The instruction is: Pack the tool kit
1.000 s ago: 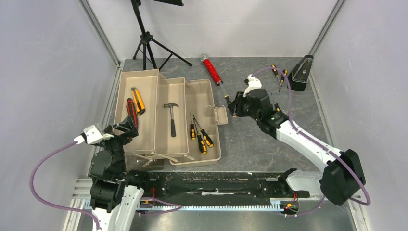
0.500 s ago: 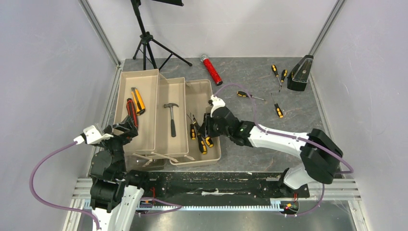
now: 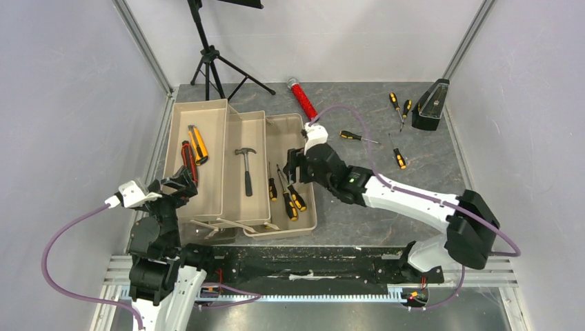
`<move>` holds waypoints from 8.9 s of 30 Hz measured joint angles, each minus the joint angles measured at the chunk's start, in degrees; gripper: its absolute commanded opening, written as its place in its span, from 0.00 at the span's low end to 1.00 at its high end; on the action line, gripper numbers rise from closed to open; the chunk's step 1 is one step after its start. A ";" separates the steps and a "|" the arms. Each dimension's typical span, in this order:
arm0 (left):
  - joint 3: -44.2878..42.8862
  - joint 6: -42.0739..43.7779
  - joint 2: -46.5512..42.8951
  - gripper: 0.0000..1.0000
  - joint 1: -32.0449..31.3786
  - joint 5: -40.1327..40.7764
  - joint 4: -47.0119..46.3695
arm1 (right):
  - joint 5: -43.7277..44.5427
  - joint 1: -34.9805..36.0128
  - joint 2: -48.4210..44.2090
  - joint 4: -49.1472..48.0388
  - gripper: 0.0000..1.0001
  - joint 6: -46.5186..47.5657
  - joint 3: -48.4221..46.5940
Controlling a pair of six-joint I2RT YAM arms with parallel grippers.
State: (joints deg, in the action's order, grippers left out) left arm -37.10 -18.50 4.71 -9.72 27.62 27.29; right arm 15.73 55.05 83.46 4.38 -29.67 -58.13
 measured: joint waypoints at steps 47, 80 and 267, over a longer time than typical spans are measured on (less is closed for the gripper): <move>0.00 0.02 -0.39 0.93 0.00 0.35 -0.02 | -13.29 -60.92 17.75 3.26 0.10 12.26 1.84; 0.00 0.07 -0.39 0.93 0.00 0.37 0.00 | -21.24 -14.97 0.94 -7.56 0.13 -8.11 2.71; 0.74 1.57 -0.17 0.91 0.00 0.63 -0.44 | -19.58 -63.25 52.74 3.67 0.21 26.69 -45.92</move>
State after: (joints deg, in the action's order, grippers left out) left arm -36.36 -16.93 4.54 -9.72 28.25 26.85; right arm -3.86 -8.21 136.20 8.05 -2.98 -104.05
